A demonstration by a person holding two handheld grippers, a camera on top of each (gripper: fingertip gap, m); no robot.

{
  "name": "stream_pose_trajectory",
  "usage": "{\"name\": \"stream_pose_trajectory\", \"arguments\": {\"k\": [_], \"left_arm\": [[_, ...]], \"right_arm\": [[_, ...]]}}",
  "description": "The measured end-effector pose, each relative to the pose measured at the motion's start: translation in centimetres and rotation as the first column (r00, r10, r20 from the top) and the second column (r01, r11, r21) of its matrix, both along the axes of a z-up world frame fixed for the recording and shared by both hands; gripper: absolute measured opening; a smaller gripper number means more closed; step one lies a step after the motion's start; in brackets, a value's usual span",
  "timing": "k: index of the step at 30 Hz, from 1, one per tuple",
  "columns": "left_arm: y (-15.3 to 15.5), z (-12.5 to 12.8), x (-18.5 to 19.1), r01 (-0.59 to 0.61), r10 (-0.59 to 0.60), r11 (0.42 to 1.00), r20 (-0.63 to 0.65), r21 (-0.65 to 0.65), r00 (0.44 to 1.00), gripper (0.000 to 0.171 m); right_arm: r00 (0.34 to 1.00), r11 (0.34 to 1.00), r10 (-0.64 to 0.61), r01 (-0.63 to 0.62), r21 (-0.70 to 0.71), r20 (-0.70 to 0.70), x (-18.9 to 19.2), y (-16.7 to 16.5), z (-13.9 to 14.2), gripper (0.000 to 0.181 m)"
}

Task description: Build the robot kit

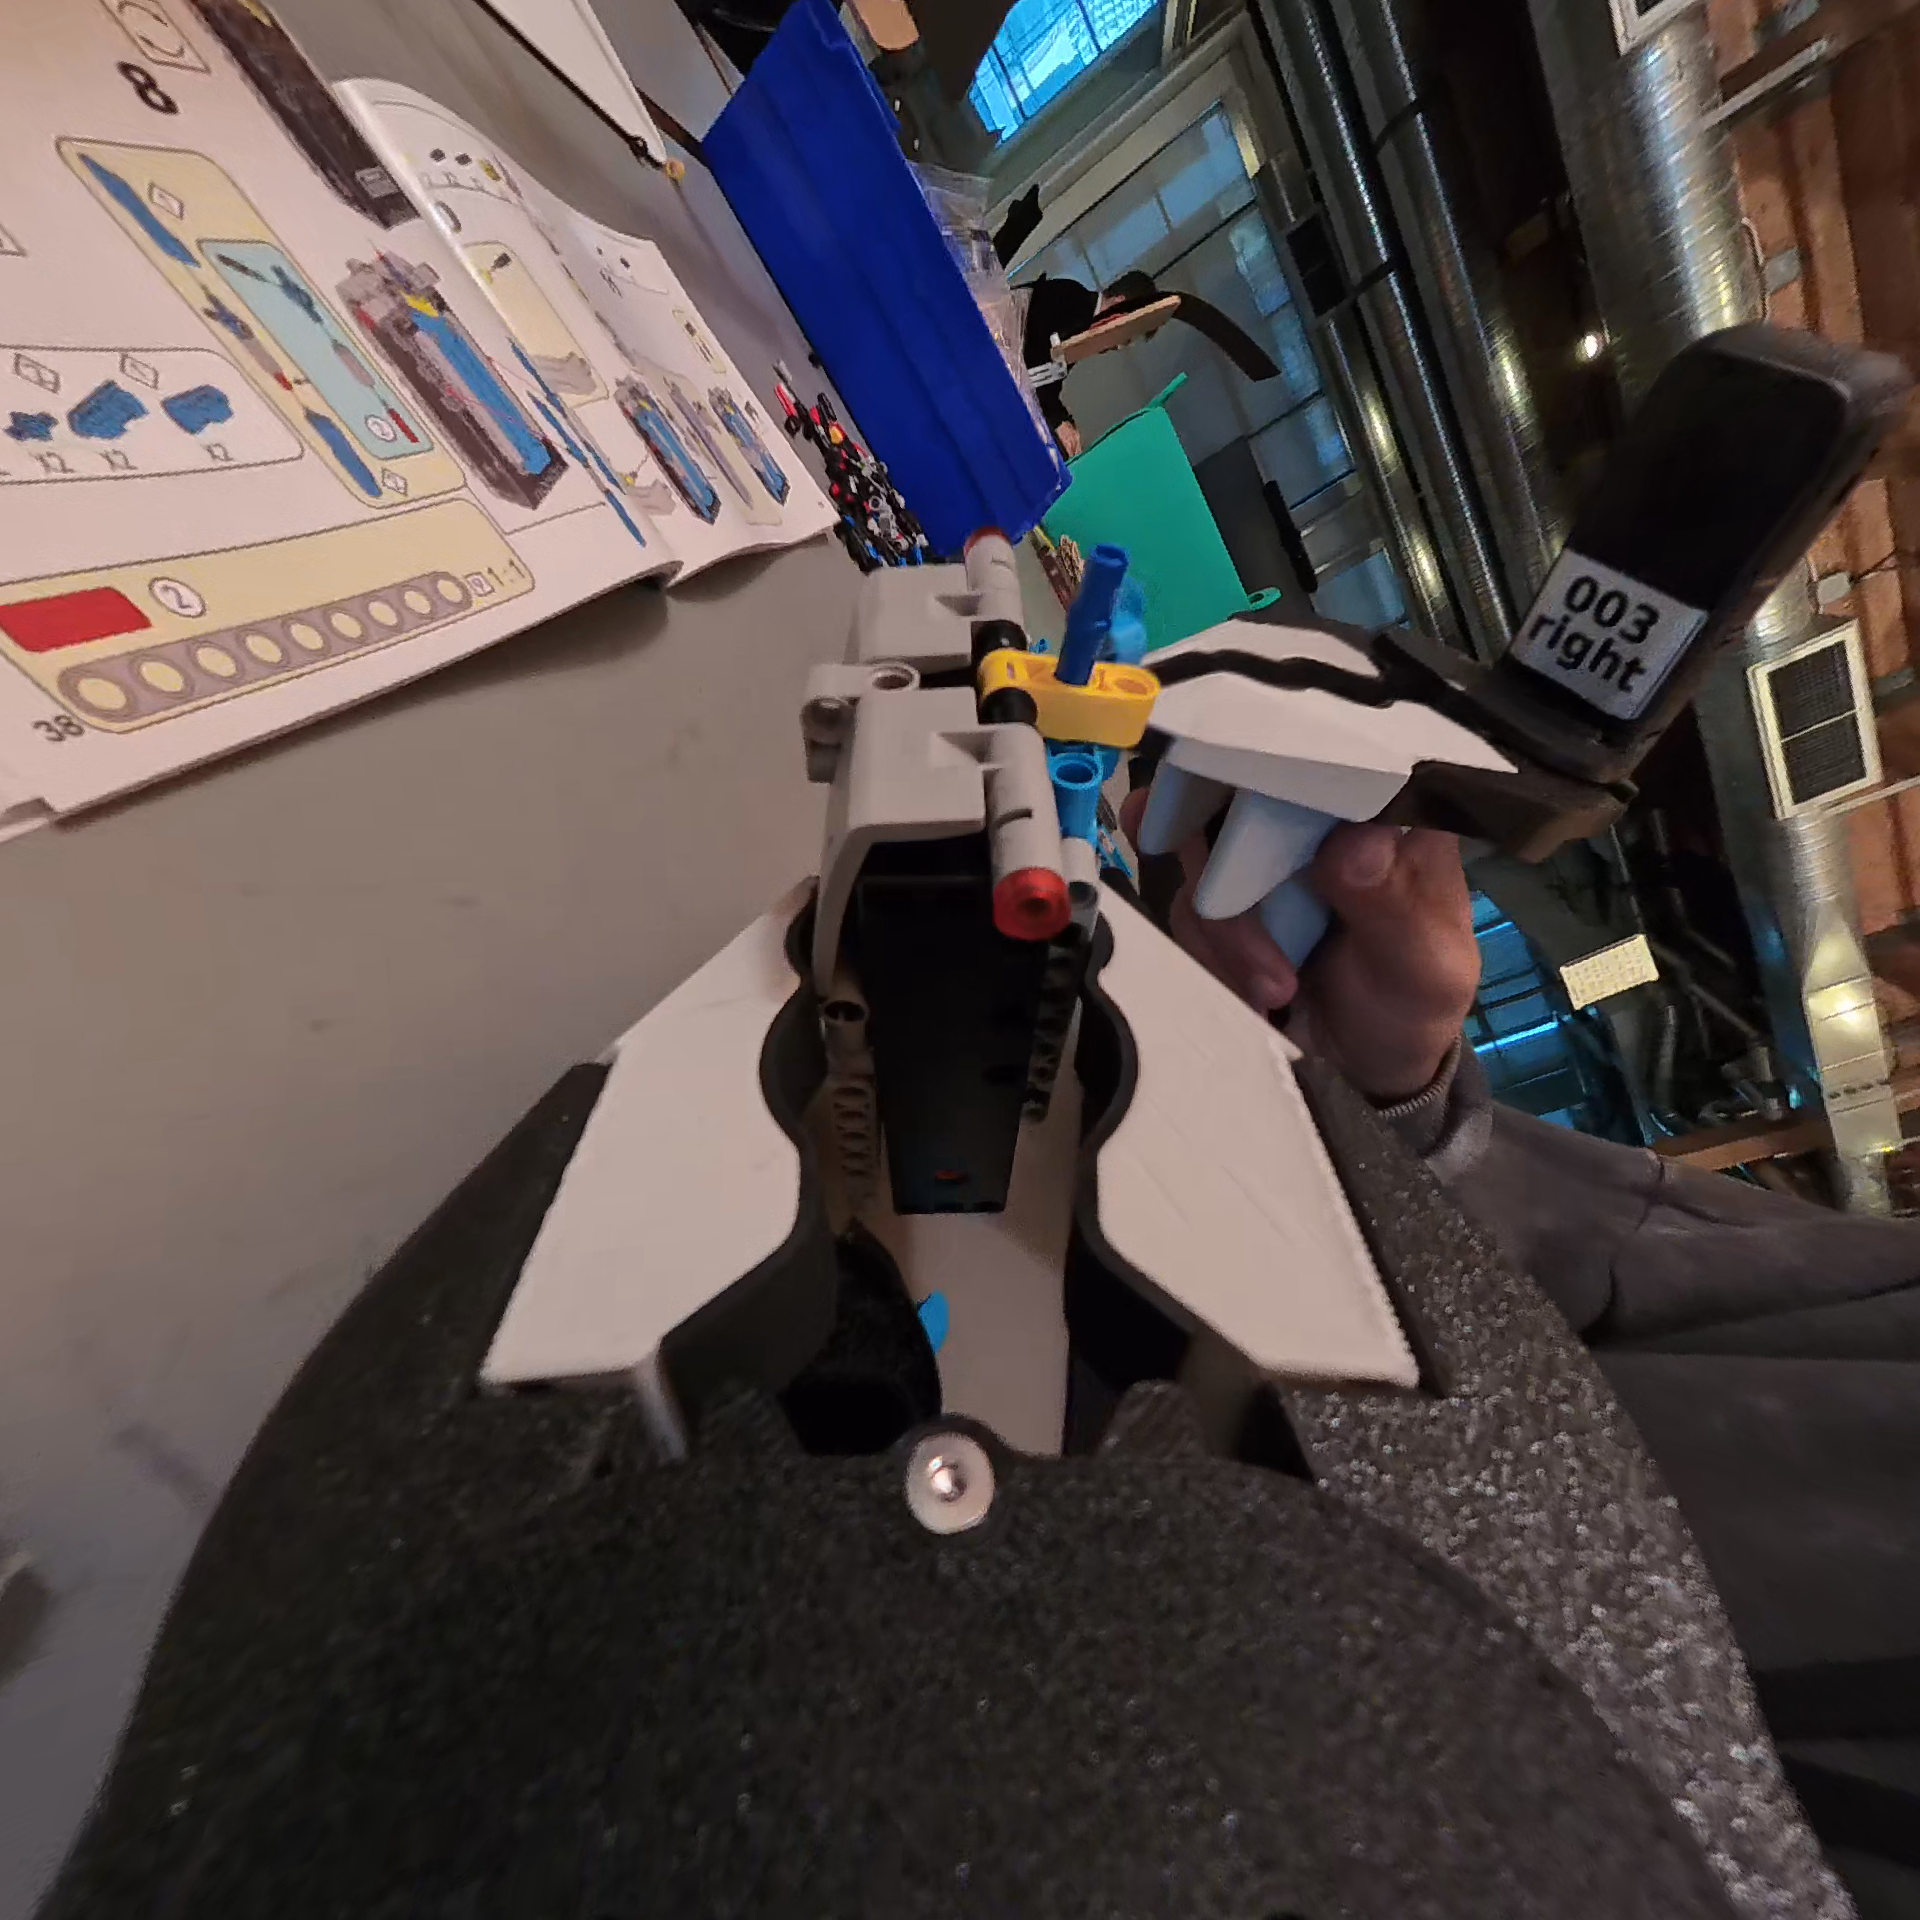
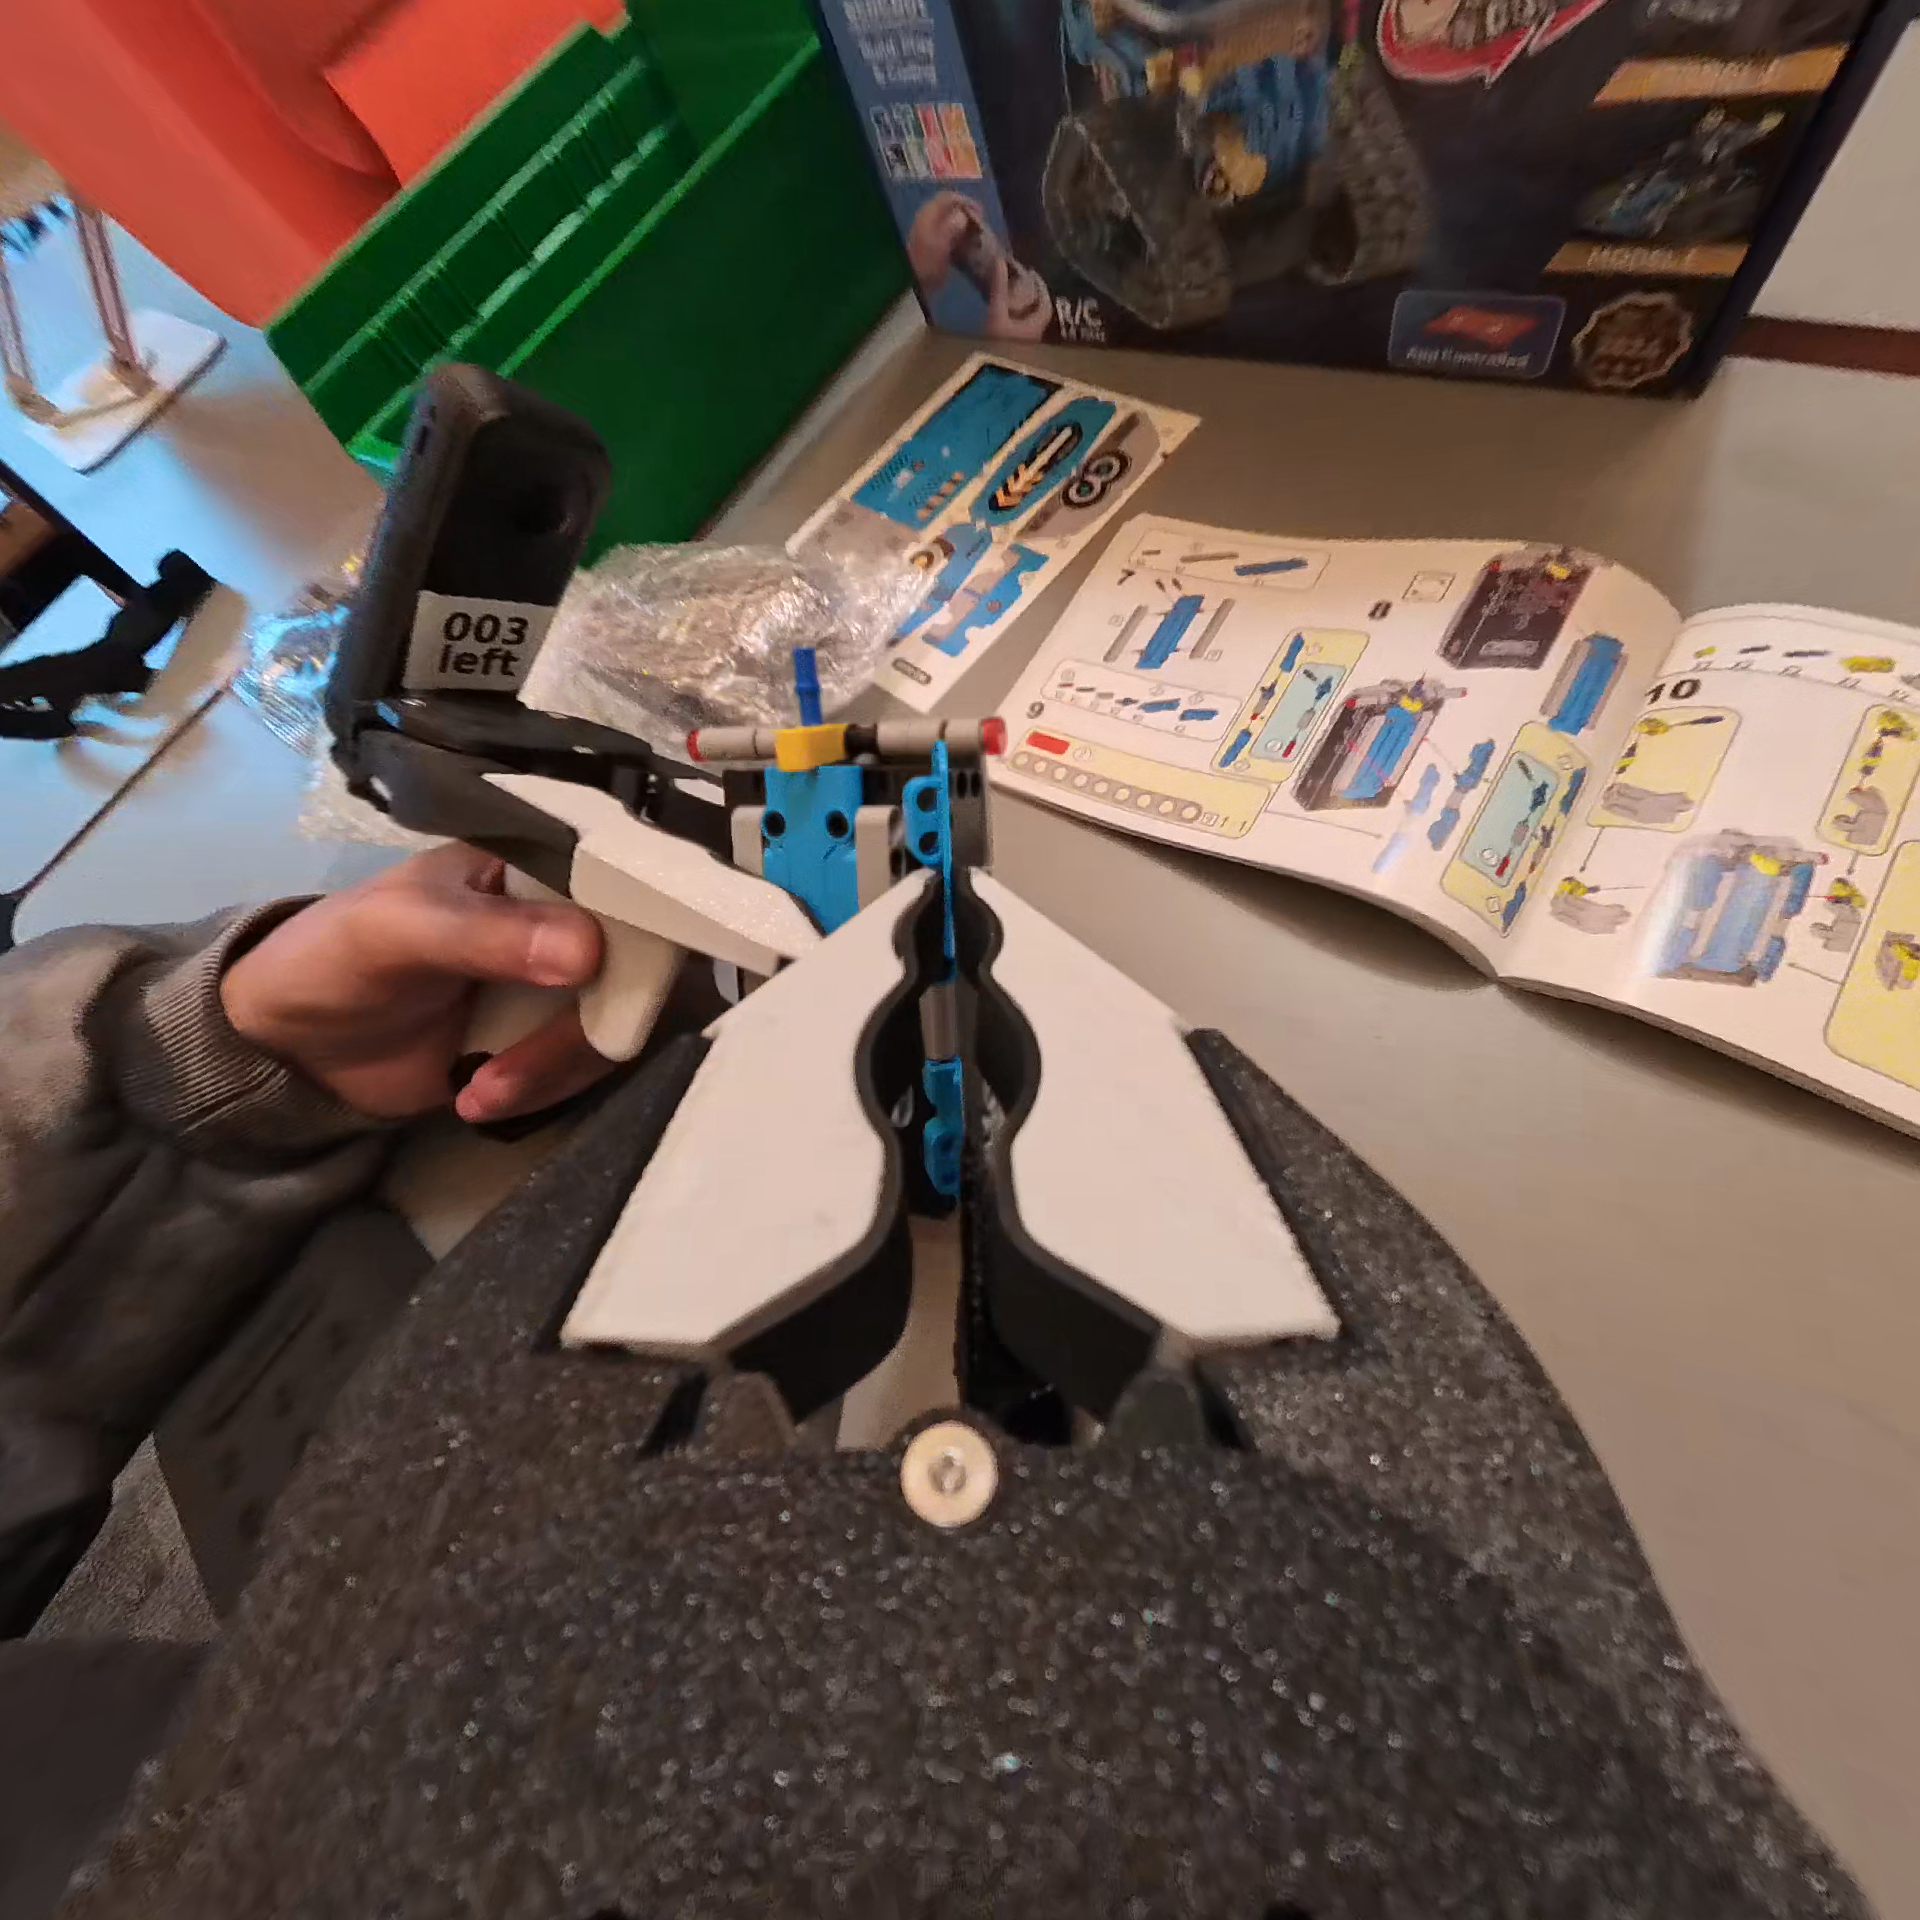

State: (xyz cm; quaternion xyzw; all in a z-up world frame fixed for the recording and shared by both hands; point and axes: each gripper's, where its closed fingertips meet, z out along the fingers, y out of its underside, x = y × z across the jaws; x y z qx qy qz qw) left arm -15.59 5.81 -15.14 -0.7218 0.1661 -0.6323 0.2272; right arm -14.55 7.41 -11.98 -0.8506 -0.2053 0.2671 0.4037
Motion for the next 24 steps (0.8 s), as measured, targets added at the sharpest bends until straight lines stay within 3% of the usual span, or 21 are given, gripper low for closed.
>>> {"name": "stream_pose_trajectory", "arguments": {"k": [11,18,24], "left_arm": [[0.9,-0.8,-0.5,-0.050,0.049,0.997,-0.018,-0.065,0.999,0.044],[1.0,-1.4,-0.7,-0.059,0.056,0.994,-0.043,-0.089,0.998,0.044],[1.0,-1.4,-0.7,-0.053,0.051,0.991,-0.024,-0.123,0.998,0.044]], "right_arm": [[0.977,0.993,-0.103,0.092,0.068,0.187,-1.2,1.3,-1.0,0.001],[0.984,0.993,-0.113,0.115,-0.011,0.139,-1.4,1.3,-1.9,0.002],[0.999,0.992,-0.036,0.038,-0.122,0.021,-2.5,0.4,-1.9,0.008]]}}
